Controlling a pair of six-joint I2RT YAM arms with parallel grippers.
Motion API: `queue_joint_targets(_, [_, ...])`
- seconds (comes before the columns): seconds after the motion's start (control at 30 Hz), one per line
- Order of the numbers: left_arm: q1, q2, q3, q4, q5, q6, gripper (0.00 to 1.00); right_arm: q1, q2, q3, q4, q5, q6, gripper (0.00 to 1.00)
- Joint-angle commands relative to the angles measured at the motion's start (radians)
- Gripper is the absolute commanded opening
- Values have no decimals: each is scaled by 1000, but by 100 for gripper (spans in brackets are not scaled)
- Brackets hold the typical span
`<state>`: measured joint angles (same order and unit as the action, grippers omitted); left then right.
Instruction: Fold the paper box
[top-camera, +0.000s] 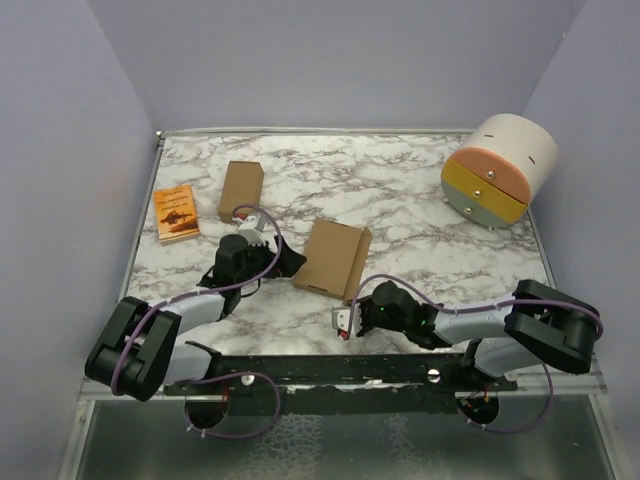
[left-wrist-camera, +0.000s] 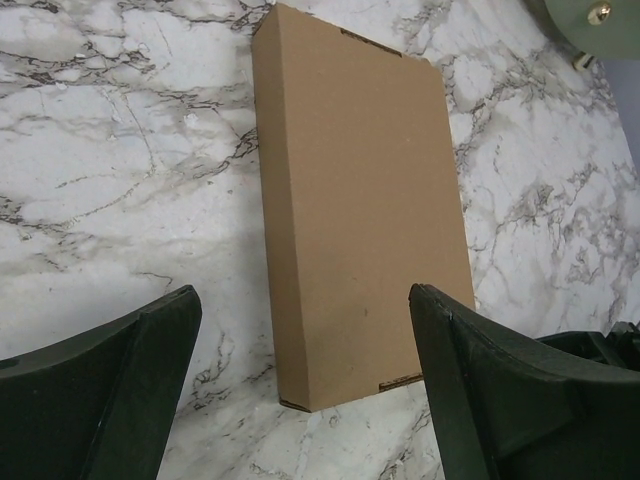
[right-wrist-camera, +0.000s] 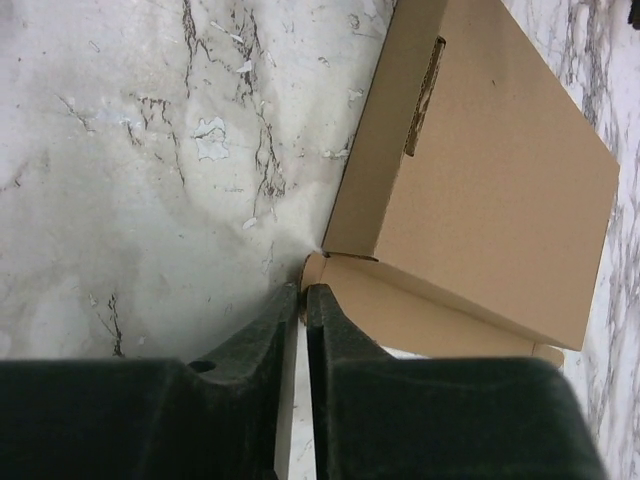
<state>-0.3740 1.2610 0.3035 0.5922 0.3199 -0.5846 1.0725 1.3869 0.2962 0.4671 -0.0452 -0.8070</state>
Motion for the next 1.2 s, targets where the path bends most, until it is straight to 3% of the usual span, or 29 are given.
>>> queue_joint_targets(0.0, [0, 44, 4, 64, 50, 9, 88, 2, -12, 1, -1, 14, 20, 6])
queue_joint_targets(0.1, [0, 81, 4, 91, 72, 8, 87, -4, -12, 13, -16, 12, 35, 1])
queue_joint_targets(0.37, [0, 141, 11, 119, 83, 19, 86, -33, -22, 60, -86, -17, 88, 1])
queue_joint_targets(1.17, [-2, 304, 65, 98, 100, 75, 68, -135, -25, 182, -362, -178, 300, 1])
